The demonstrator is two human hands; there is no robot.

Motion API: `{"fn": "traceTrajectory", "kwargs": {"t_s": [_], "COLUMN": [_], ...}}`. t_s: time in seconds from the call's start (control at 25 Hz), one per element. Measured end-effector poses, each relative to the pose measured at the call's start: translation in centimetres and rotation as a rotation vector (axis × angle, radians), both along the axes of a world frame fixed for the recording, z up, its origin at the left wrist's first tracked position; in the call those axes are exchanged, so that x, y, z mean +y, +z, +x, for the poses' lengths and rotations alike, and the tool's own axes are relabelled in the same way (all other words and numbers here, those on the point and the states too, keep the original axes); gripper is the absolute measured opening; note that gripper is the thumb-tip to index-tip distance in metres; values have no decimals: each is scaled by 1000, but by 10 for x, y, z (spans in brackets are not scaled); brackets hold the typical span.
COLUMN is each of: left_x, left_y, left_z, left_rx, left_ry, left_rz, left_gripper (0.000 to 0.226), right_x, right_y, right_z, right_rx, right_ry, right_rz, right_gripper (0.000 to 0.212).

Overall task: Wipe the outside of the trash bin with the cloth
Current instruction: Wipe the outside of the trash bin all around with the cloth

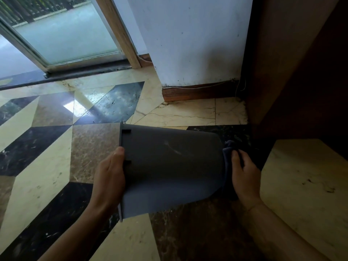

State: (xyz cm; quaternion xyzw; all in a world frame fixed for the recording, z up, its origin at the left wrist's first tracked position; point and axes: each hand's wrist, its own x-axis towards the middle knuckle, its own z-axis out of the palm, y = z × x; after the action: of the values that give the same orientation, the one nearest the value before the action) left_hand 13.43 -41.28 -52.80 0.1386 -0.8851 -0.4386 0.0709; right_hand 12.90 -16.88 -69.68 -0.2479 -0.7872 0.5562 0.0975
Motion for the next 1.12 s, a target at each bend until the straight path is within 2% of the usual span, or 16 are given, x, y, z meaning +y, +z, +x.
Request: {"fn": "traceTrajectory", "kwargs": {"t_s": [0.08, 0.16, 0.32, 0.4, 0.48, 0.56, 0.68, 0.84, 0.96, 1.12], "left_x": [2, 5, 21, 30, 37, 40, 42, 40, 31, 26], "left_y": [-2, -5, -8, -9, -12, -13, -12, -11, -13, -11], "left_z": [1, 5, 15, 20, 22, 23, 21, 22, 20, 15], "left_rx": [13, 14, 36, 89, 120, 133, 112, 80, 52, 27], "left_ry": [-18, -12, -17, -27, -73, -120, -146, -108, -55, -48], "left_rz": [-47, -29, 55, 31, 27, 65, 97, 101, 60, 96], "left_gripper": [46, 46, 47, 47, 49, 43, 41, 53, 50, 47], "right_x": [5, 6, -23, -58, -93, -113, -108, -85, -57, -22], "right_y": [6, 26, 101, 131, 139, 133, 121, 106, 76, 42], "right_z": [-1, -5, 2, 12, 18, 20, 8, -18, -41, -56], "right_rx": [77, 270, 559, 642, 574, 410, 322, 221, 65, -39], "right_ry": [-44, -42, 39, 172, 338, 480, 571, 587, 550, 424], "right_rz": [155, 224, -7, -2, 125, 222, 308, 327, 335, 352], "right_gripper": [38, 41, 37, 36, 42, 54, 61, 54, 52, 46]}}
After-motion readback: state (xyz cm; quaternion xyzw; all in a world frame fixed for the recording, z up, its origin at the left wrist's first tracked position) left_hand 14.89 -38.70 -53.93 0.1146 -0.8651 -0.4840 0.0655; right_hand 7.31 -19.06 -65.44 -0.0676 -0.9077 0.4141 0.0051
